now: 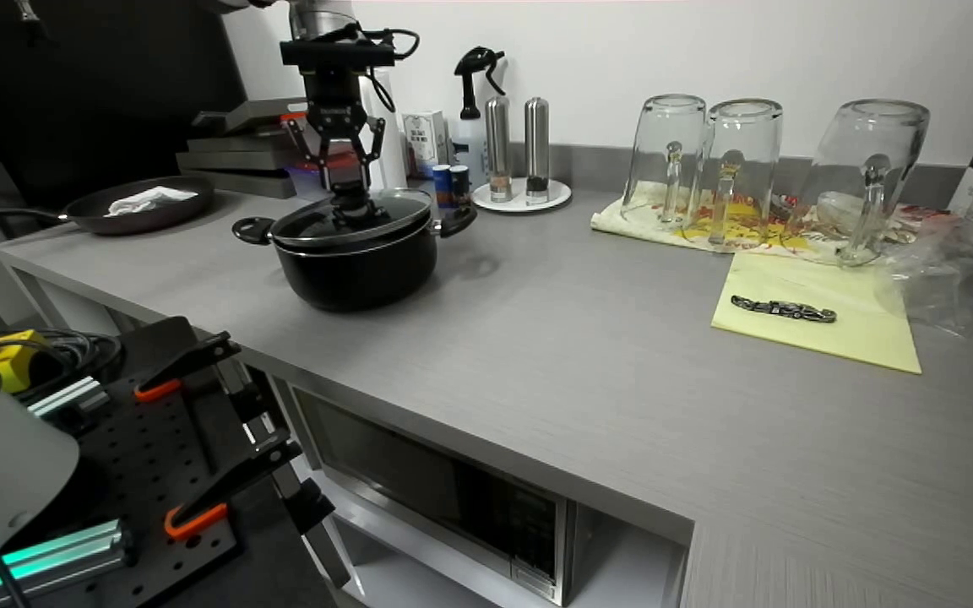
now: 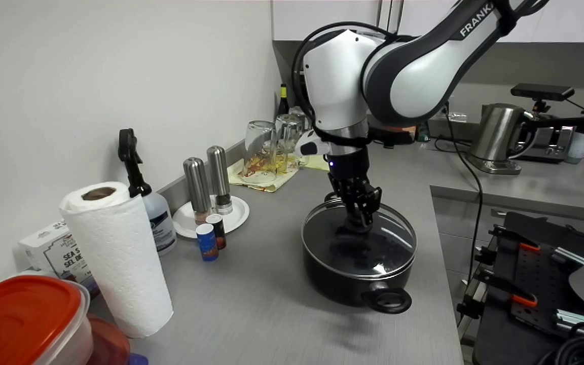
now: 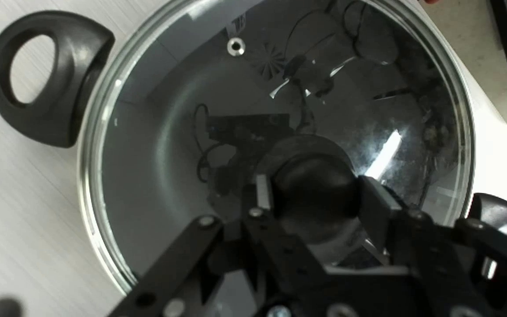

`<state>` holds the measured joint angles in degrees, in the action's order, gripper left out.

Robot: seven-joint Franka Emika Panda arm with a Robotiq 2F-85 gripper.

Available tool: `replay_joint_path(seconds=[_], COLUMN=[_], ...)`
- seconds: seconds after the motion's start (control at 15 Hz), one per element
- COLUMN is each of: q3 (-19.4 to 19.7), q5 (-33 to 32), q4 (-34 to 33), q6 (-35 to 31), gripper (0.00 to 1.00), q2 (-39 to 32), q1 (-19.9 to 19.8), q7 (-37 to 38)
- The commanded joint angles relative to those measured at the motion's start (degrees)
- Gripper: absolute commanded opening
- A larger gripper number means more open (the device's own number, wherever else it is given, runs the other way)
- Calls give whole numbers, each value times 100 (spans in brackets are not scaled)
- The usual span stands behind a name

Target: Pick up the lid from the counter and put it on the pot

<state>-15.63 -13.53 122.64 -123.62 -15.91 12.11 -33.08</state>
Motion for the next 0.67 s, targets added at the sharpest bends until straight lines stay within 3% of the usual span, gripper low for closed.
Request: replay_joint_path(seconds=[0.0, 0.6], q3=[-38, -16], q5=[-94, -20], q4=[-34, -30], q6=[-13, -49], gripper=[25, 25], q2=[55, -32], q1=[41, -27], q7=[-140, -281])
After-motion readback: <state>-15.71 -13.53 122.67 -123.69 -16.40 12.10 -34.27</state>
